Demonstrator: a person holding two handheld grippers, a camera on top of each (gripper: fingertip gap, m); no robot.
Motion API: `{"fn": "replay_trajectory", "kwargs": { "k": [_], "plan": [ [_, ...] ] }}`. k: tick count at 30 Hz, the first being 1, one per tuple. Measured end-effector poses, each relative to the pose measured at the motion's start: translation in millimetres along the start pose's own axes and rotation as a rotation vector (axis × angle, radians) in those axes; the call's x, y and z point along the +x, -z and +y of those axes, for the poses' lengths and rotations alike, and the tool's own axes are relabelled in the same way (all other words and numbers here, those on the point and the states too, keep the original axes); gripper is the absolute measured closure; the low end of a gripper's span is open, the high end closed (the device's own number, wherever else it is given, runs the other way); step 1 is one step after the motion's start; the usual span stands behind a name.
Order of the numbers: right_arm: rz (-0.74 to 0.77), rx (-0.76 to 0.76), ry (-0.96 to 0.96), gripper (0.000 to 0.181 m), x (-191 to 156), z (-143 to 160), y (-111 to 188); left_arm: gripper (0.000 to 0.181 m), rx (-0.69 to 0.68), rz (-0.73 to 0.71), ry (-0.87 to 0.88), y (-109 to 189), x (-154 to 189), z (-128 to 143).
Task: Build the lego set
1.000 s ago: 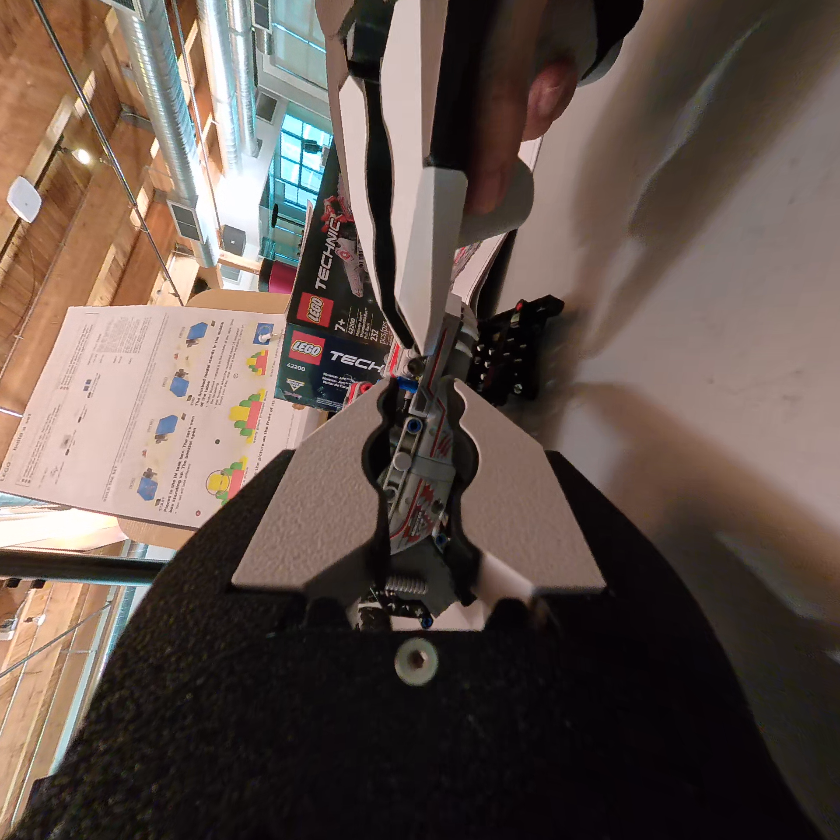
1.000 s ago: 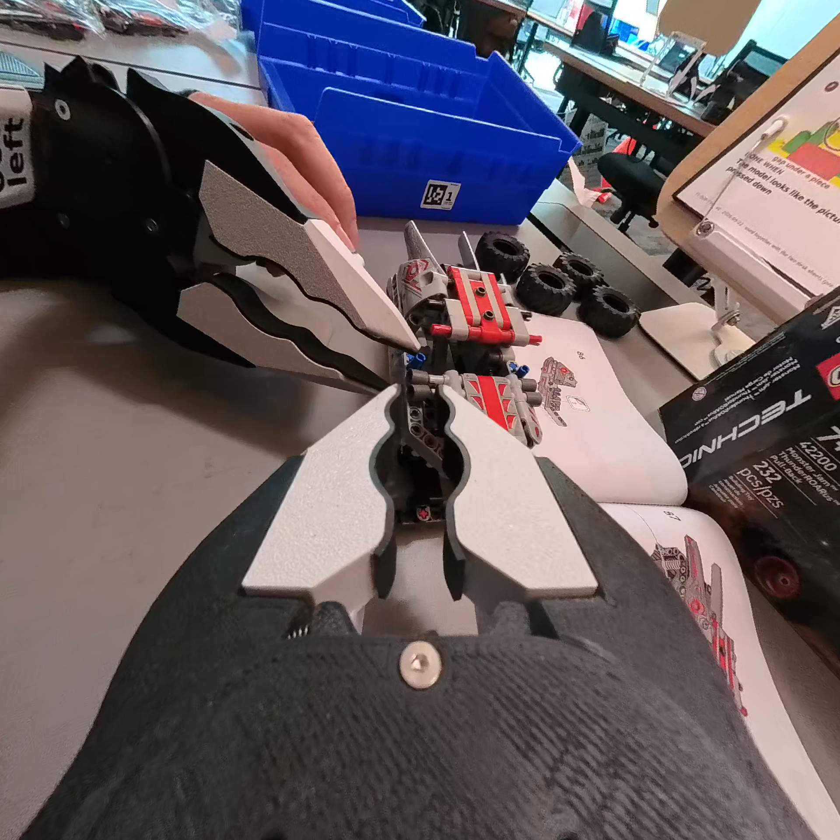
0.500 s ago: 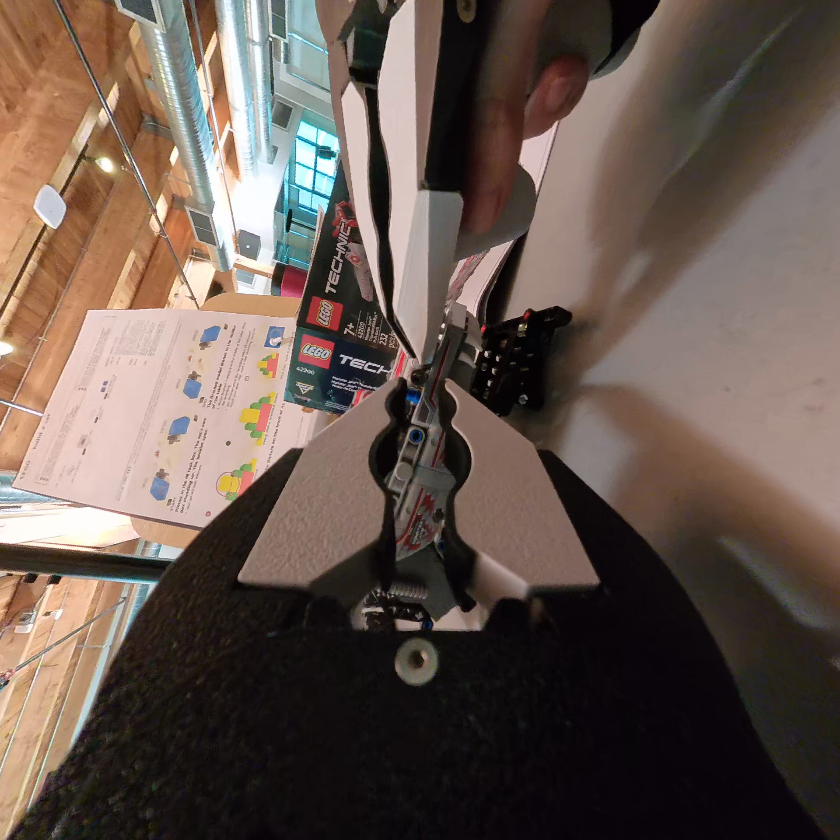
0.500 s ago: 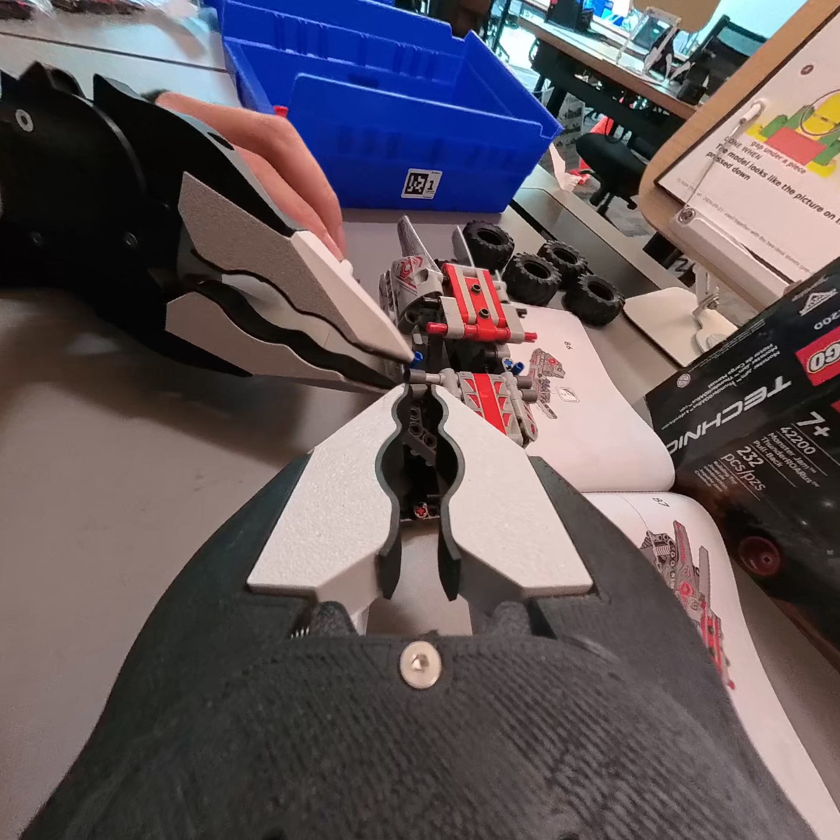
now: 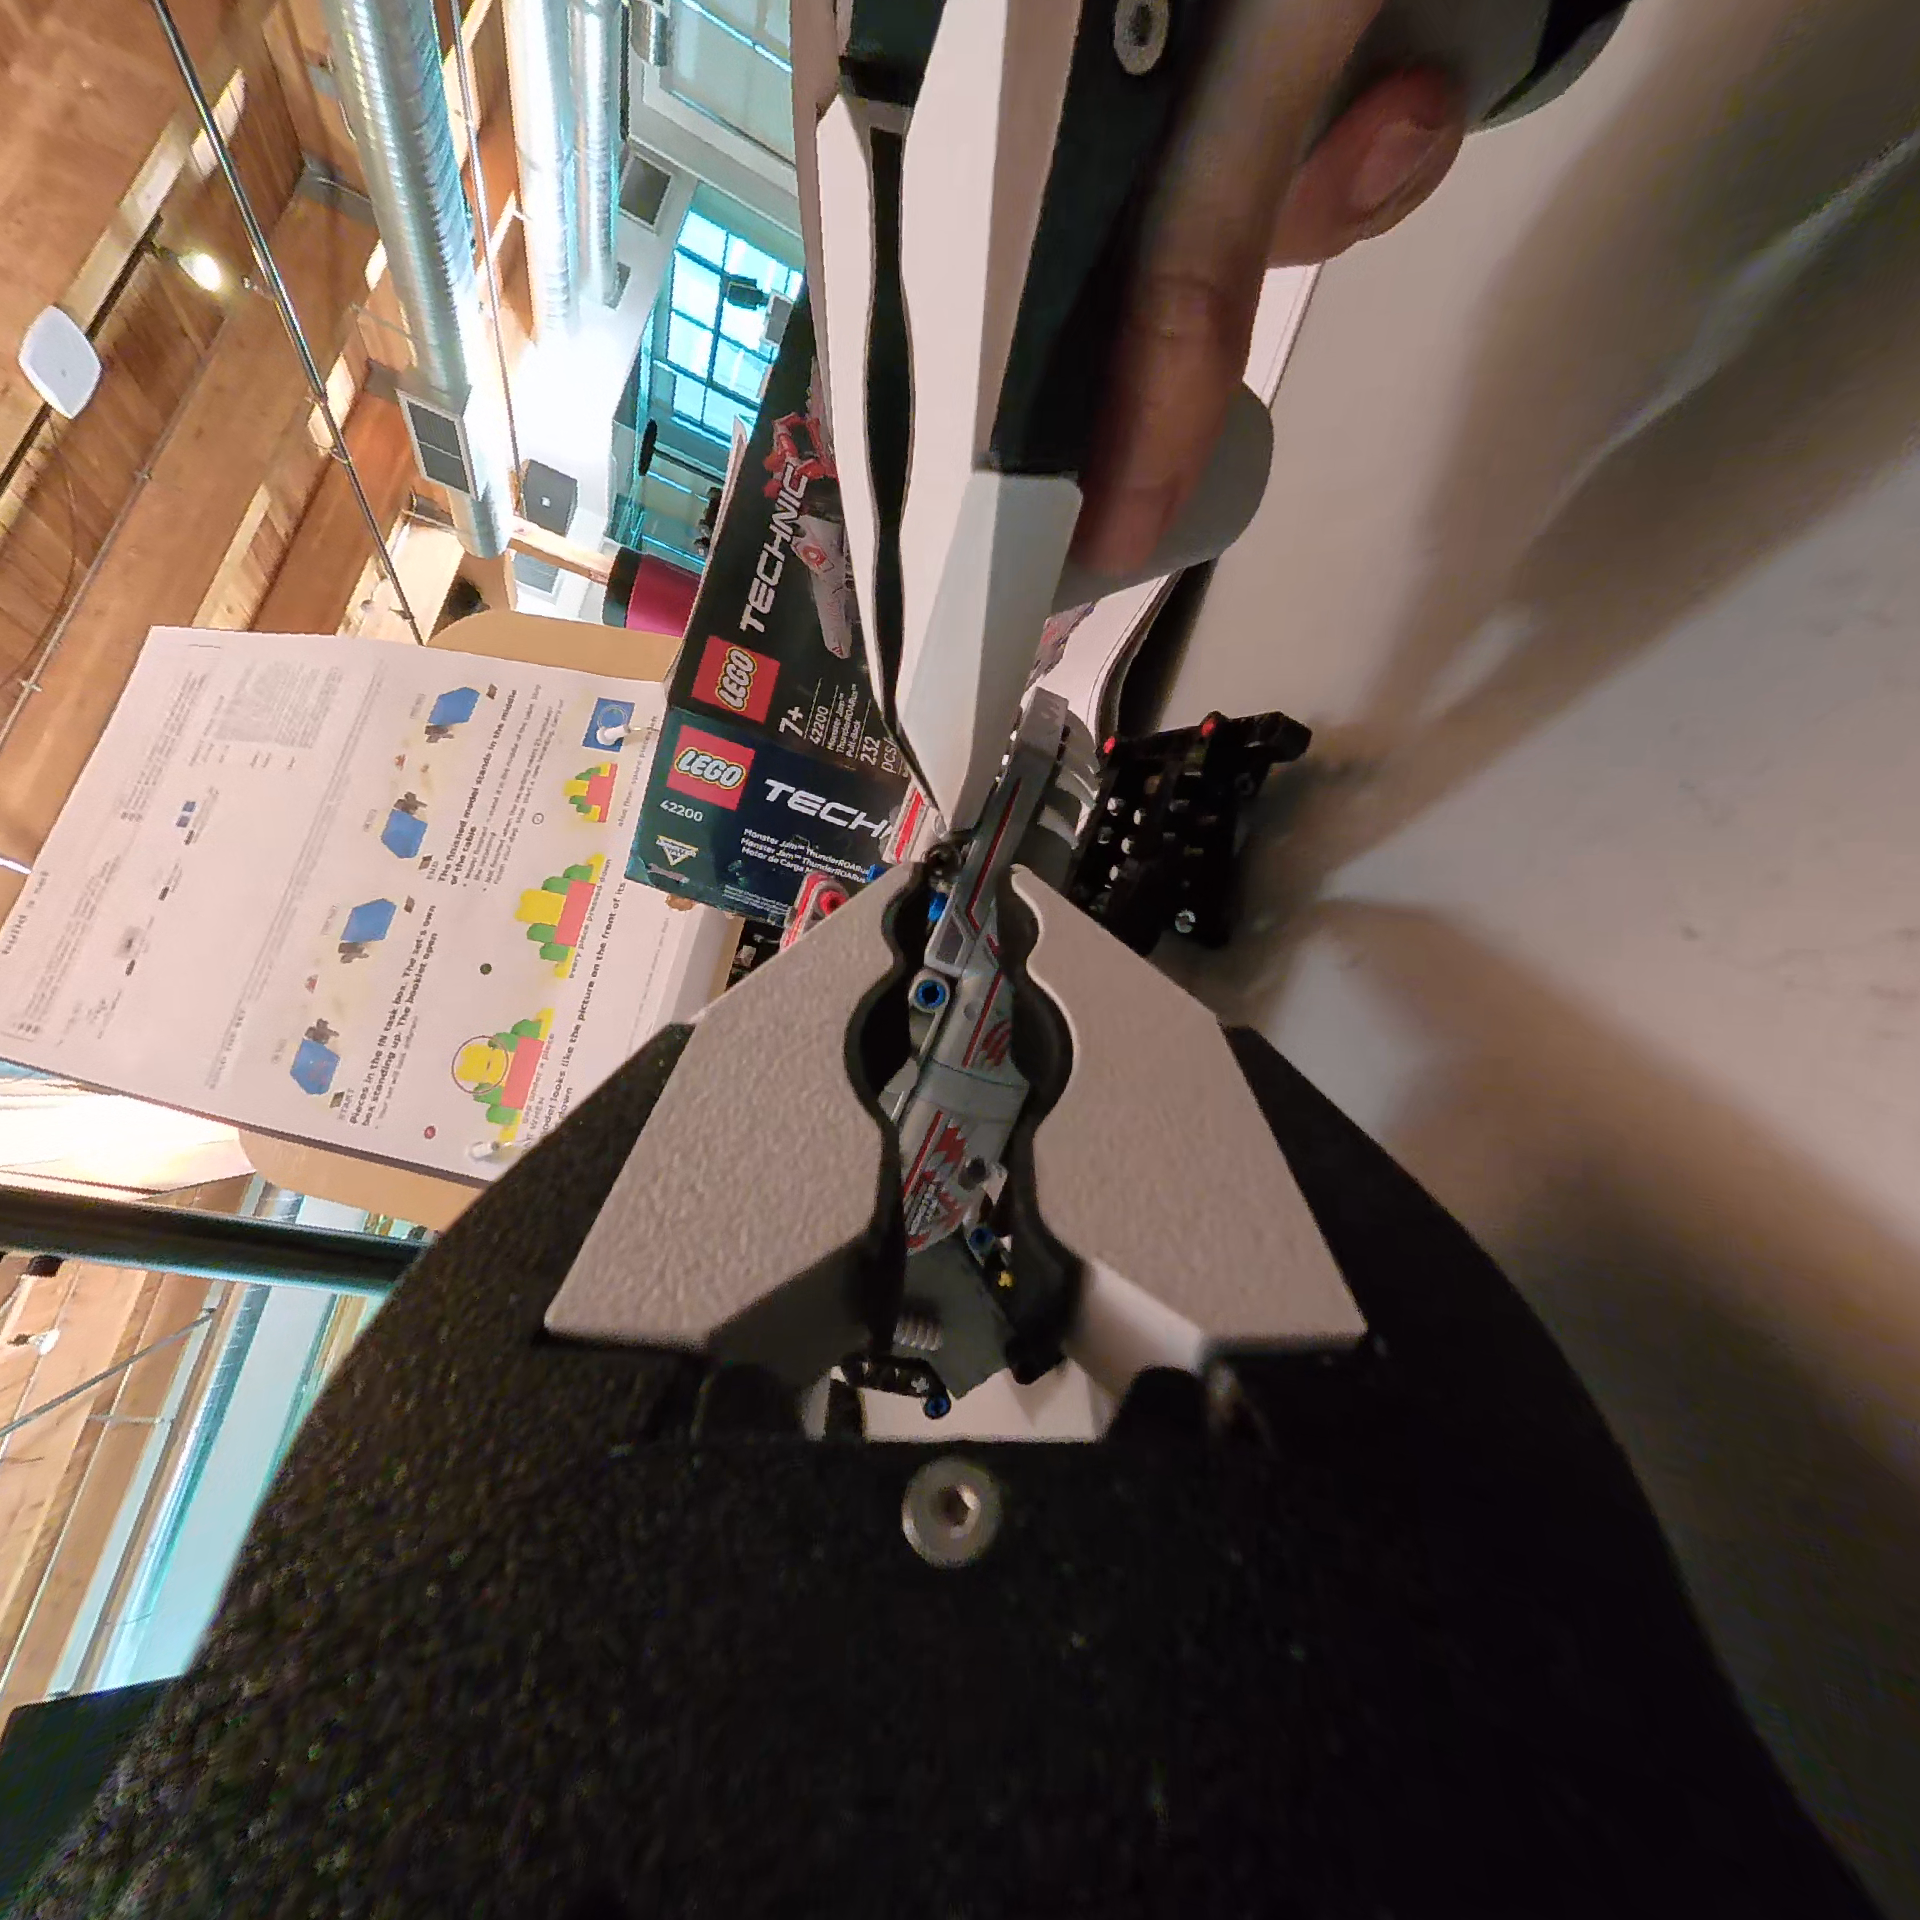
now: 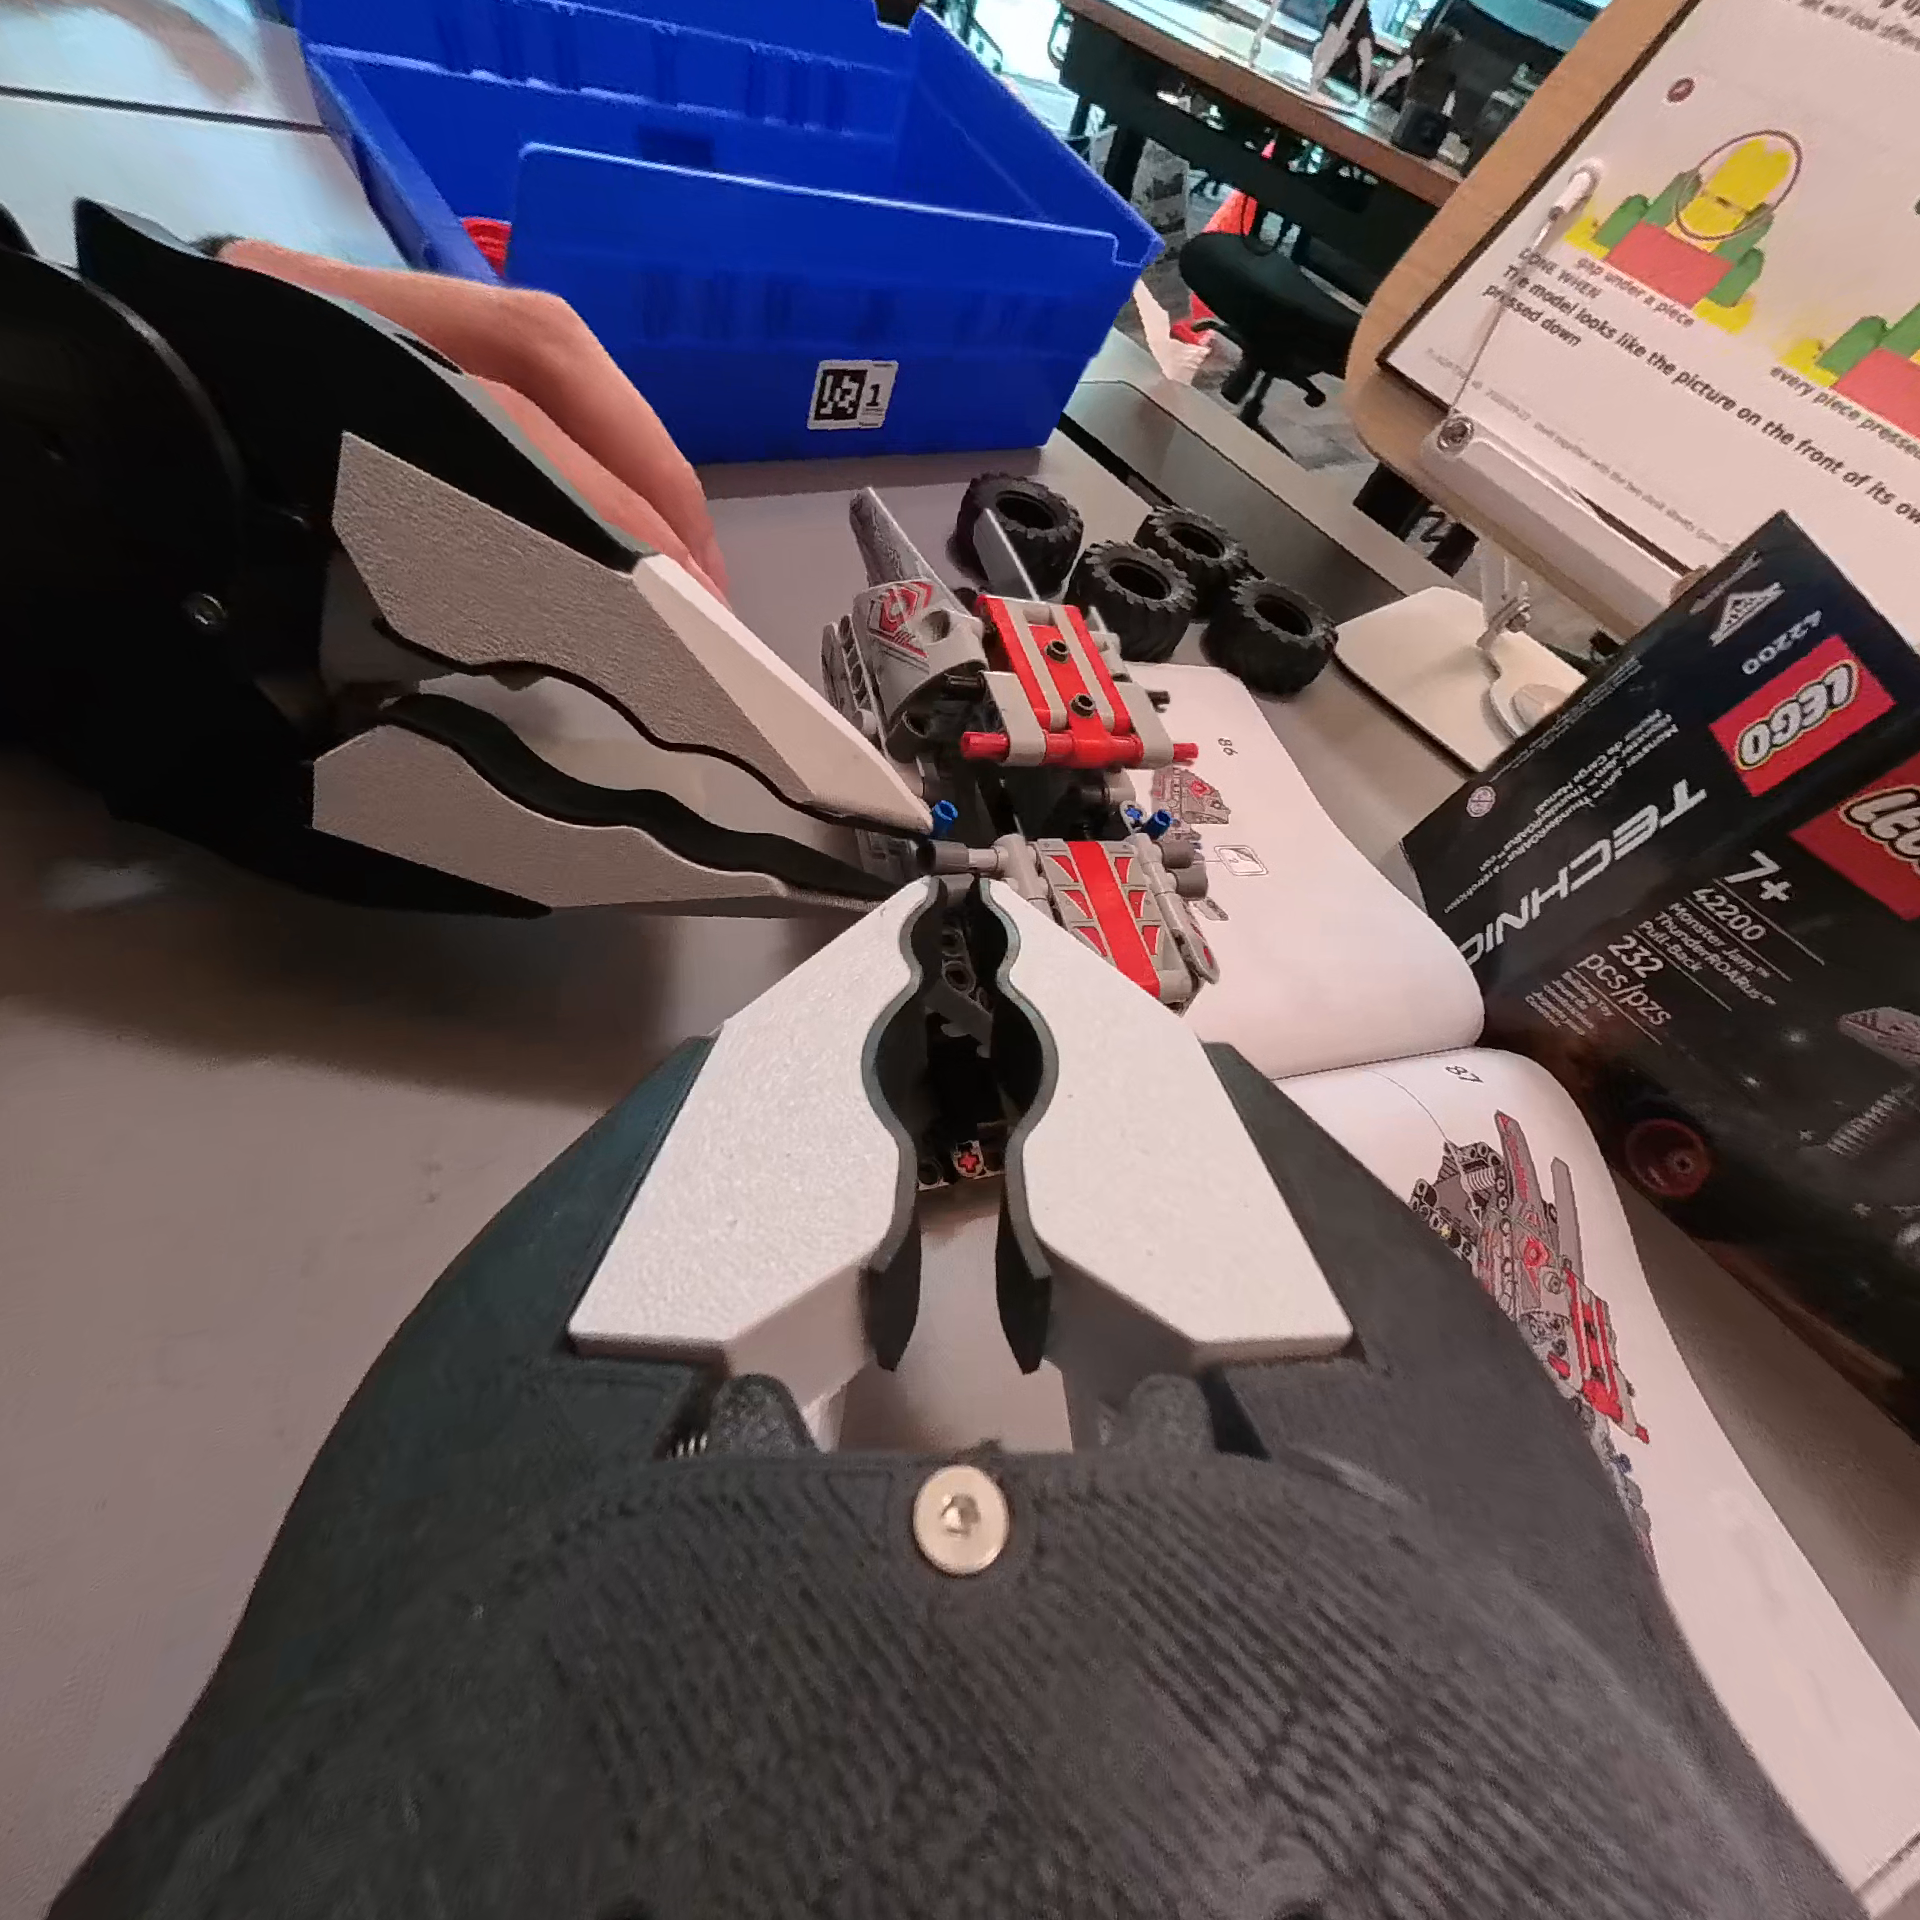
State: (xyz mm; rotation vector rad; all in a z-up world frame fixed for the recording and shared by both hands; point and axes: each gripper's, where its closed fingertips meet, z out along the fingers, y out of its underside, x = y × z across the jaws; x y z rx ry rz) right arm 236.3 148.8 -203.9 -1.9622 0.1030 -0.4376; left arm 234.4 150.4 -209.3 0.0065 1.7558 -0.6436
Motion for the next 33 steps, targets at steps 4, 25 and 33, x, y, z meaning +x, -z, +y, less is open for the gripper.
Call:
{"fn": "replay_trajectory", "kwargs": {
  "k": [4,25,33],
  "plan": [
    [0.049,-0.008,-0.021,0.179,1.0,-0.7,-1.0,0.171,-0.003,0.001,0.019,-0.3,-0.7,1.2],
    [-0.28,0.005,-0.031,0.105,18.2,-5.6,-7.9,0.147,0.099,0.275,0.66,26.4,-44.2,49.1],
    [-0.351,0.01,-0.02,0.103,15.6,-28.5,-34.5,0.122,0.065,0.705,0.649,4.1,-41.3,45.8]
  ]
}}
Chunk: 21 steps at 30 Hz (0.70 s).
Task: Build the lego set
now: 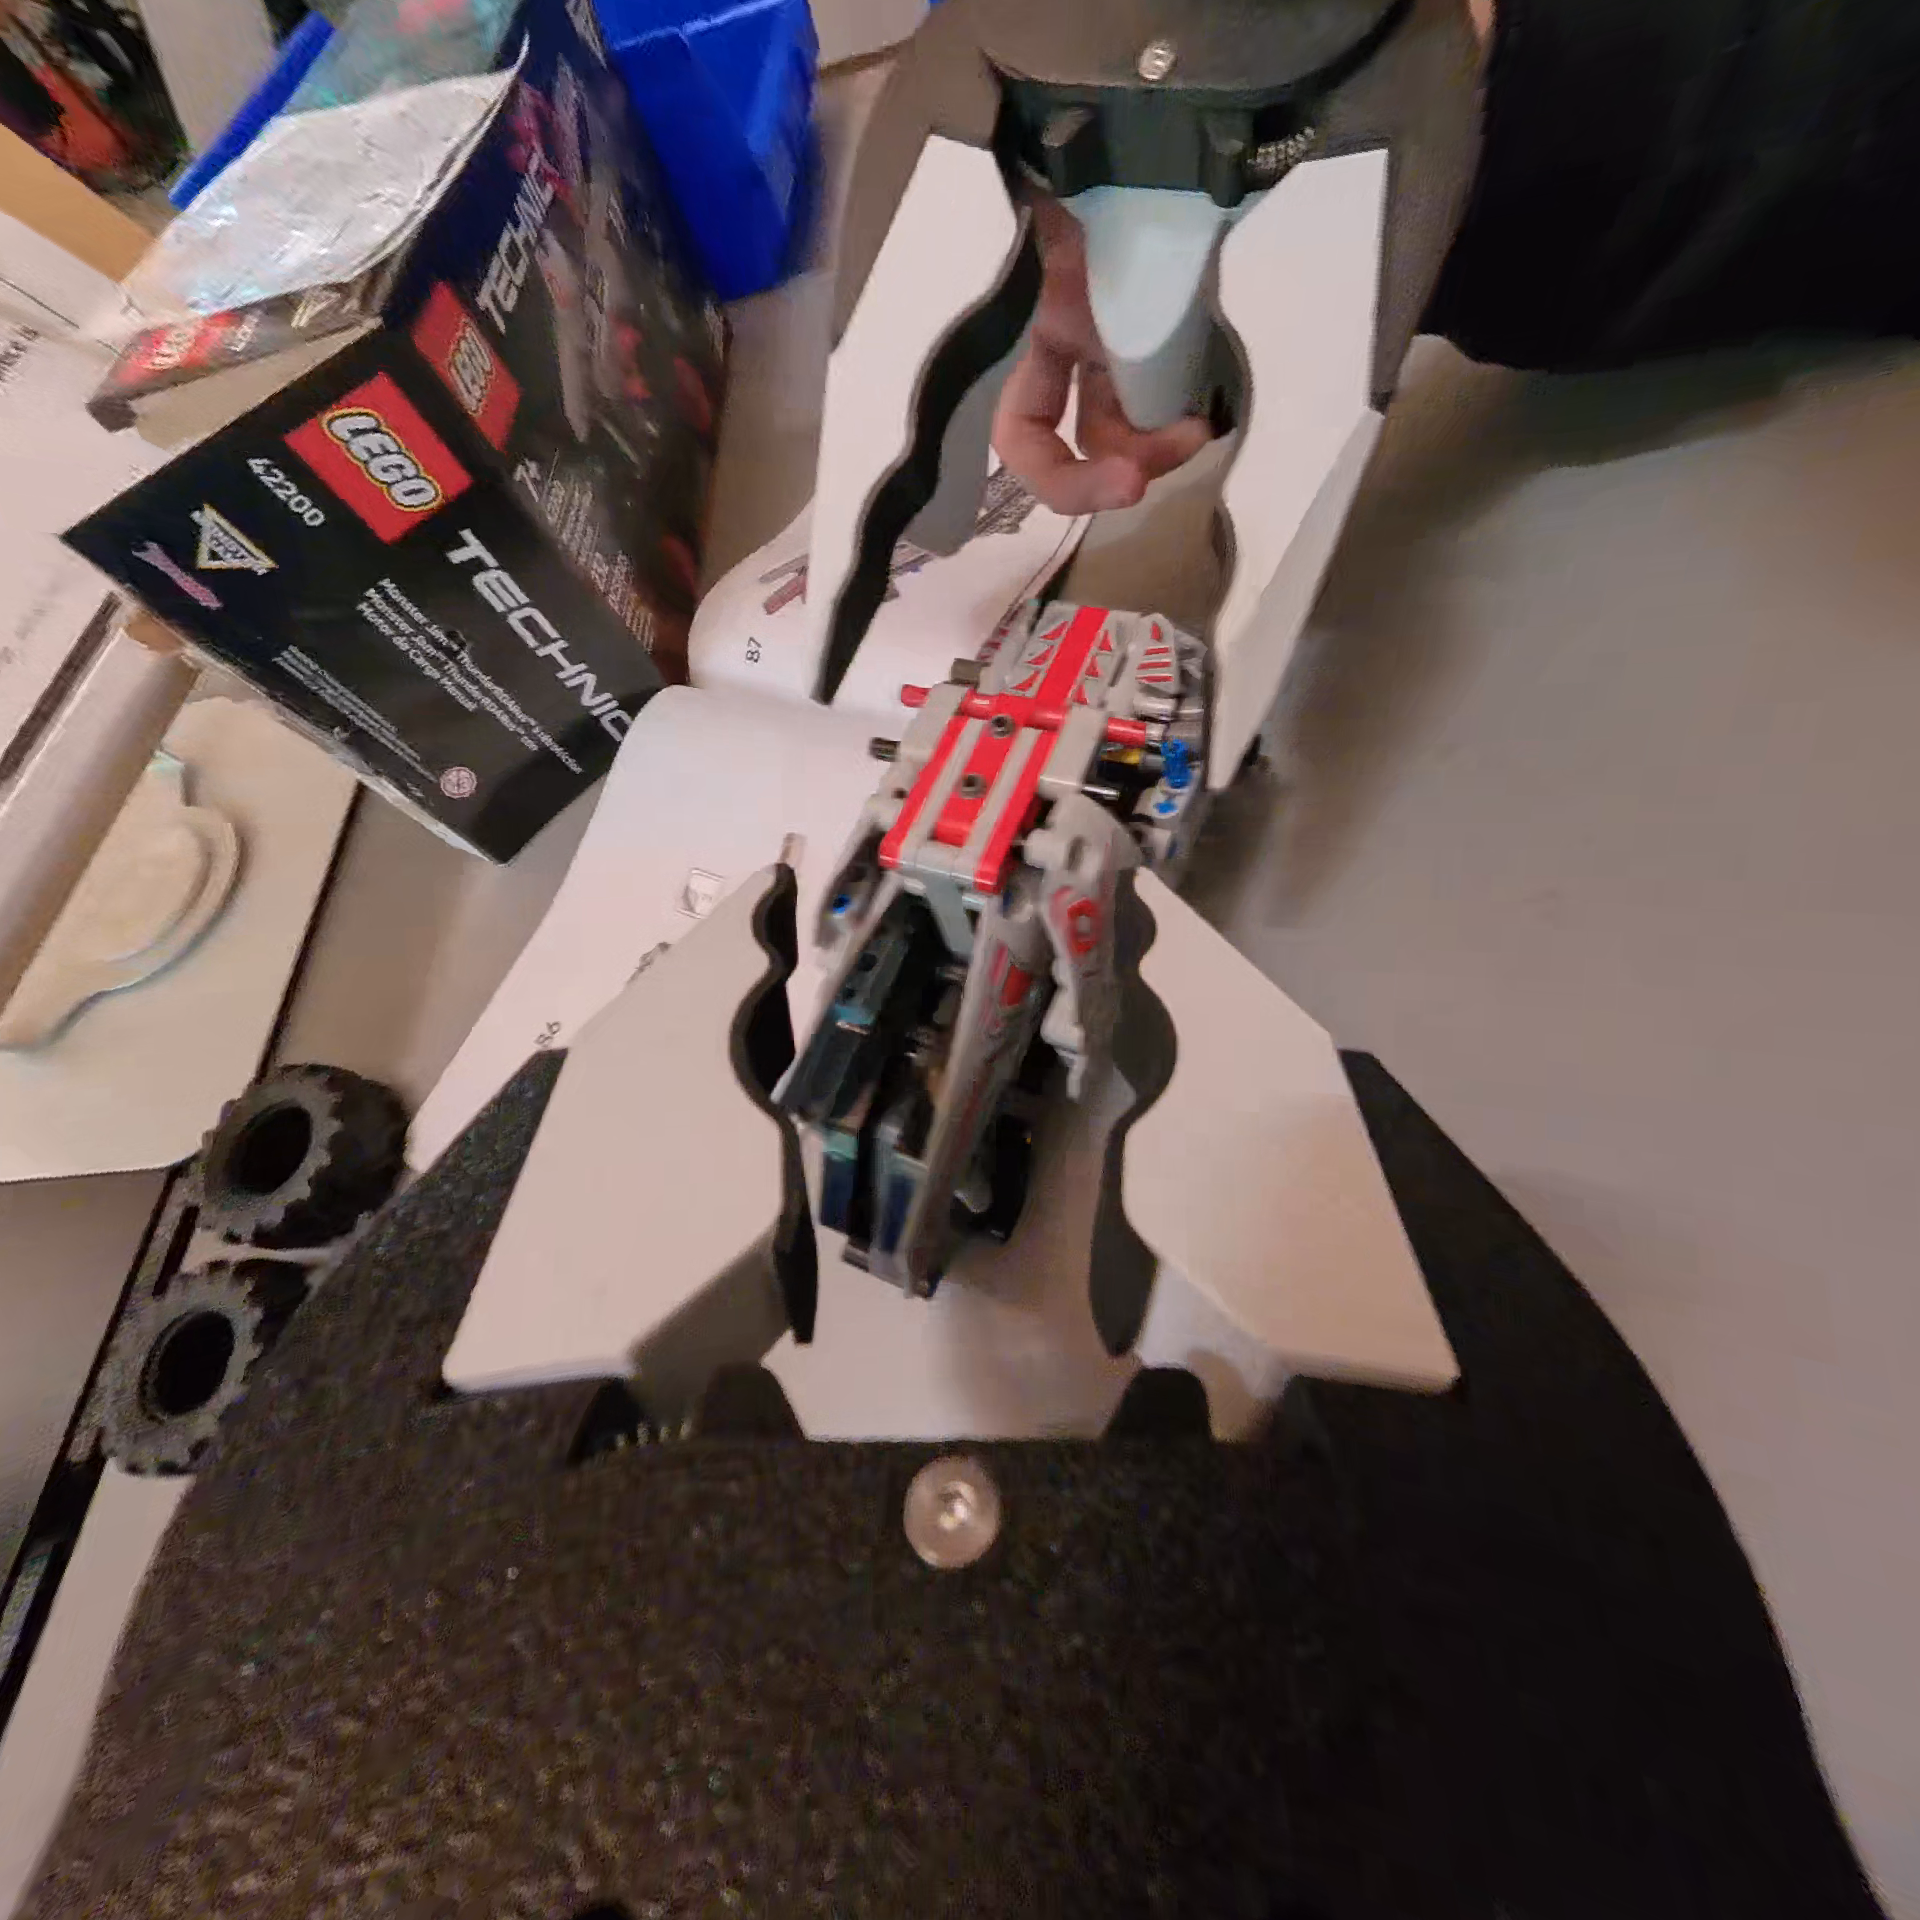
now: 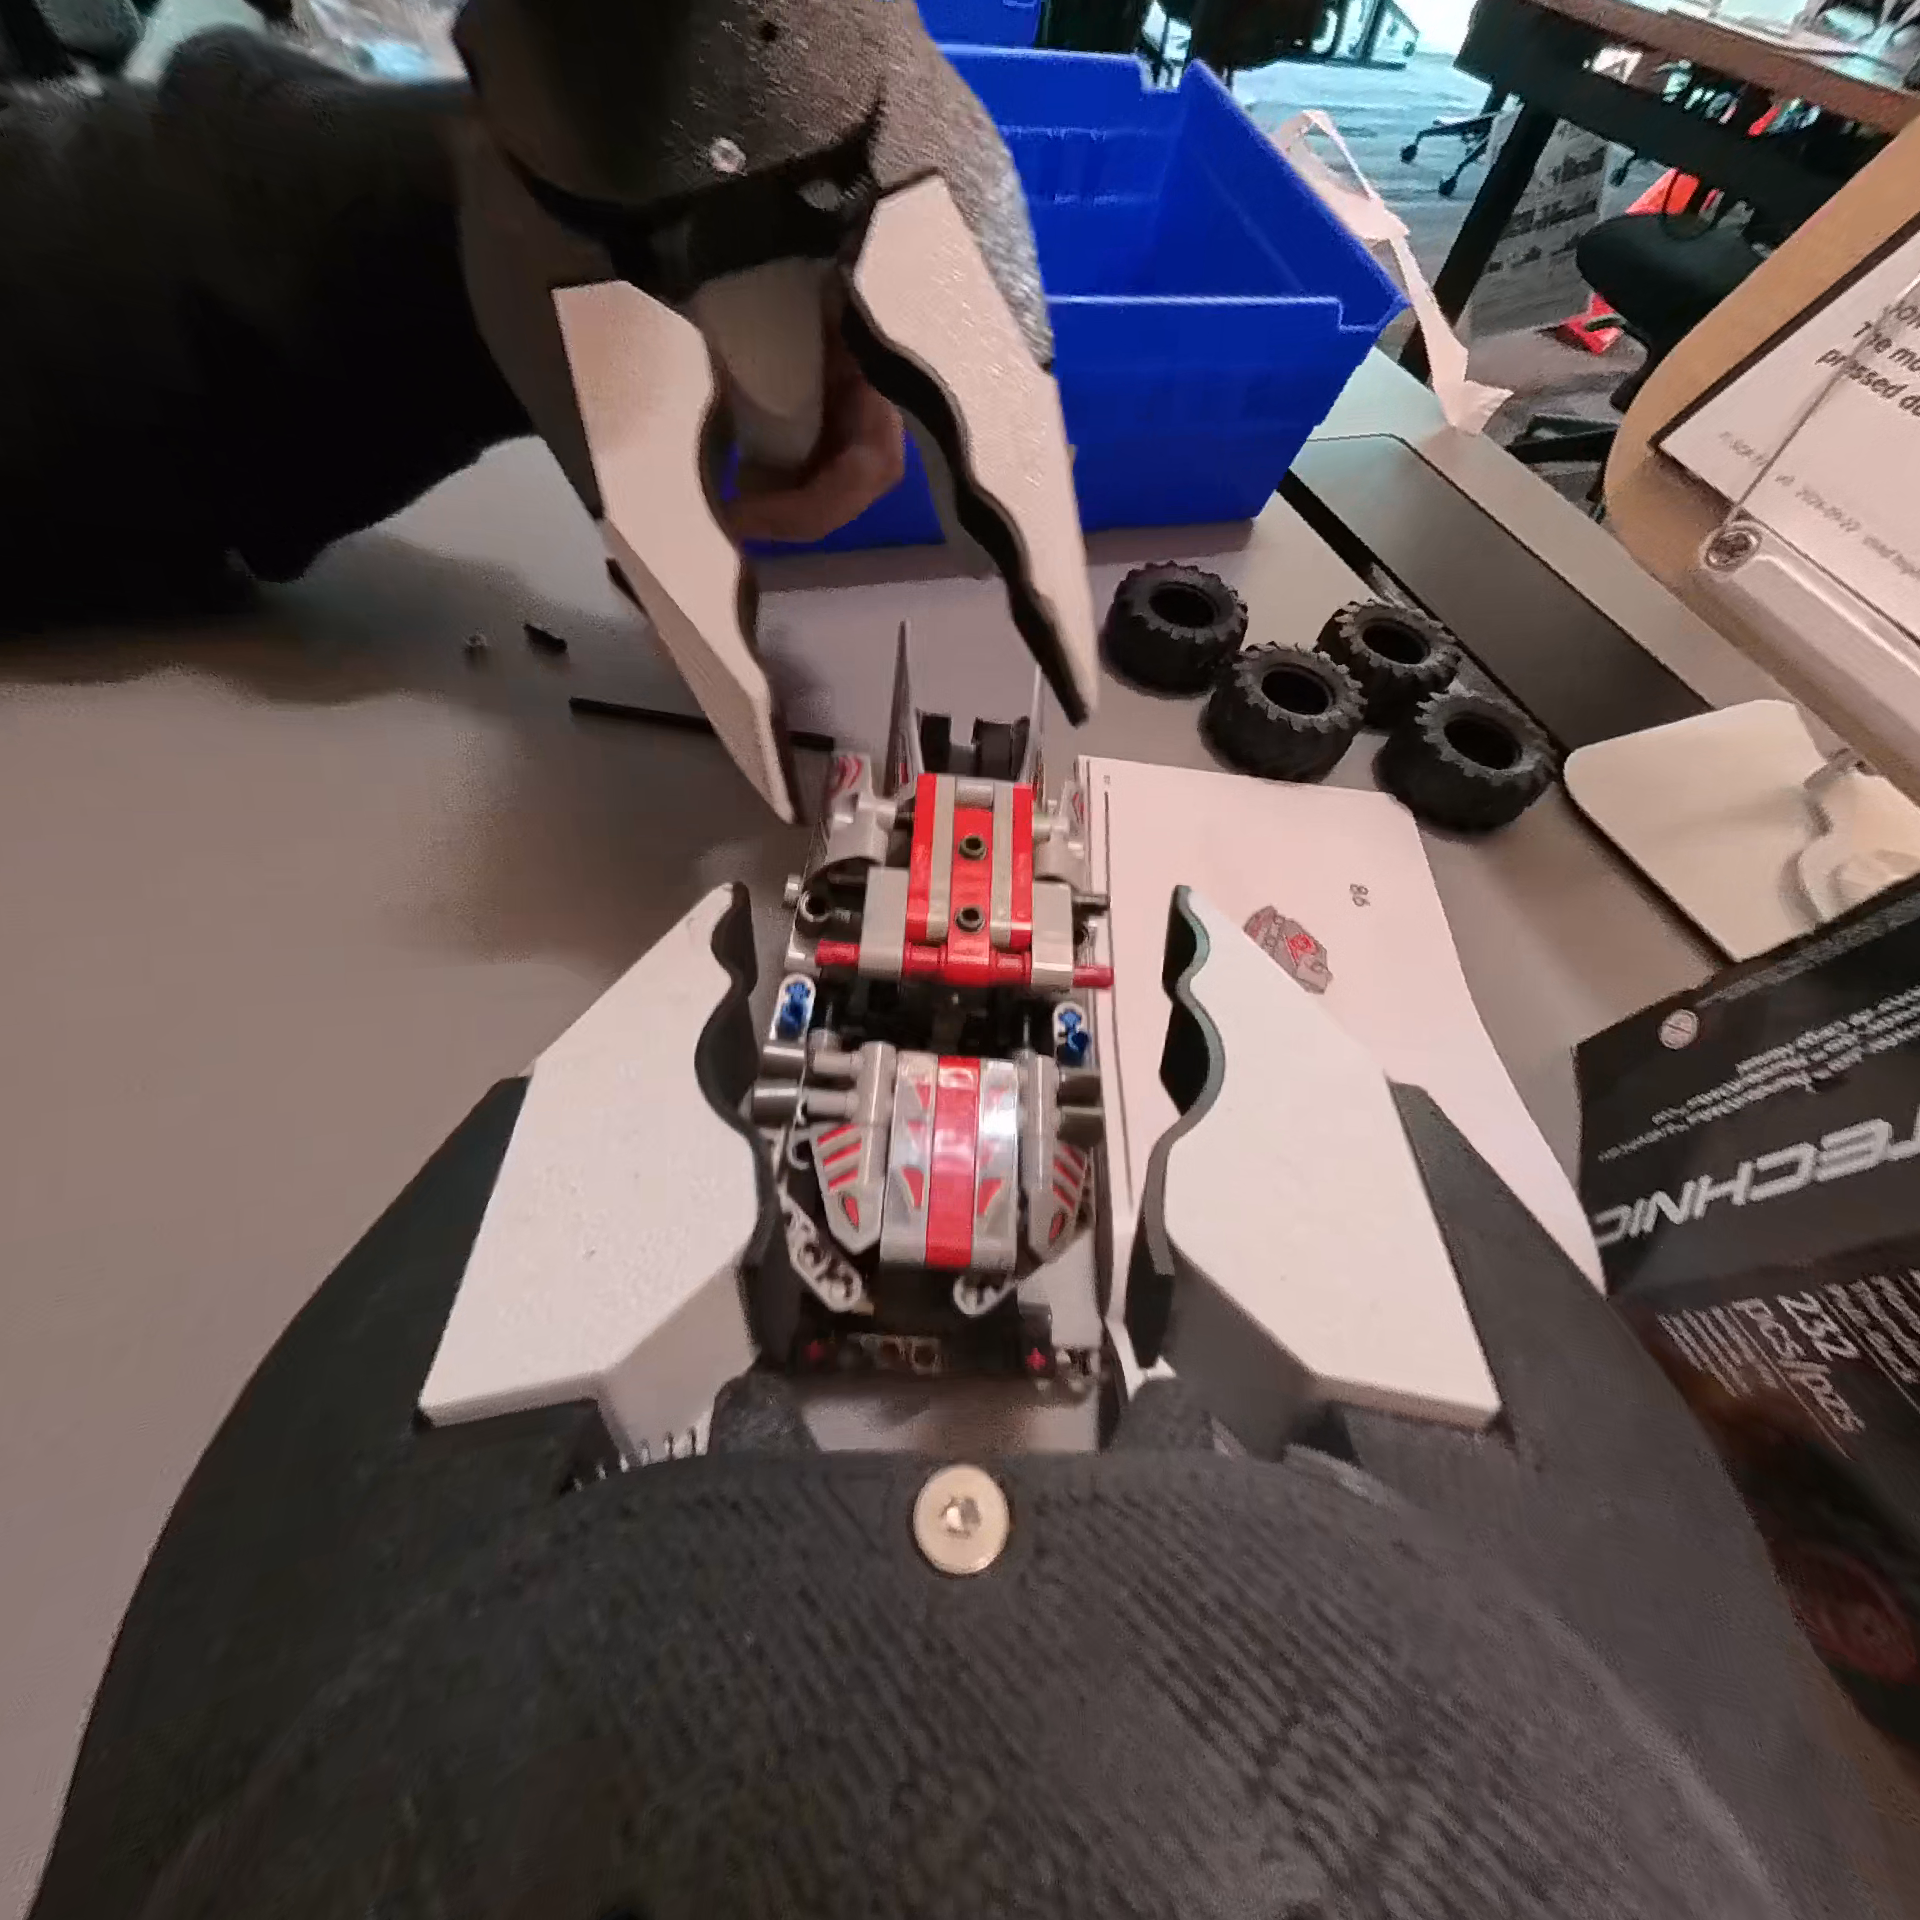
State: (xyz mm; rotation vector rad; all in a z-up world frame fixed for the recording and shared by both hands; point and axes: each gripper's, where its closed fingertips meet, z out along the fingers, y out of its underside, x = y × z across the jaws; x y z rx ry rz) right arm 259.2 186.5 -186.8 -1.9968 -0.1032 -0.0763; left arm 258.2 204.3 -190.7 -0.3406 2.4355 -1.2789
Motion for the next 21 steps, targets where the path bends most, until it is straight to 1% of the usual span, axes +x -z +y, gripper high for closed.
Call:
{"fn": "replay_trajectory", "kwargs": {
  "k": [1,2,5,9,15,21],
  "plan": [
    [-0.009,0.009,-0.014,0.102,0.0,-2.1,-3.5,0.12,0.0,0.032,0.001,-1.7,-3.0,-0.1],
    [-0.023,0.012,-0.026,0.102,-1.5,-3.6,-6.5,0.122,0.001,0.091,0.018,-2.7,-2.1,0.0],
    [-0.039,-0.01,-0.022,0.102,-3.4,-4.1,-13.1,0.121,-0.018,0.226,0.071,-5.9,0.0,2.8],
    [-0.056,-0.051,-0.025,0.108,-5.3,0.6,-22.1,0.125,-0.037,0.312,0.075,-8.4,2.9,3.0],
    [-0.05,-0.056,-0.017,0.116,-3.5,0.1,-26.4,0.127,-0.069,0.34,0.087,-8.9,0.6,3.3],
    [-0.024,-0.071,-0.024,0.124,-0.6,0.6,-26.0,0.129,-0.068,0.312,0.081,-9.7,2.4,1.9]
  ]
}}
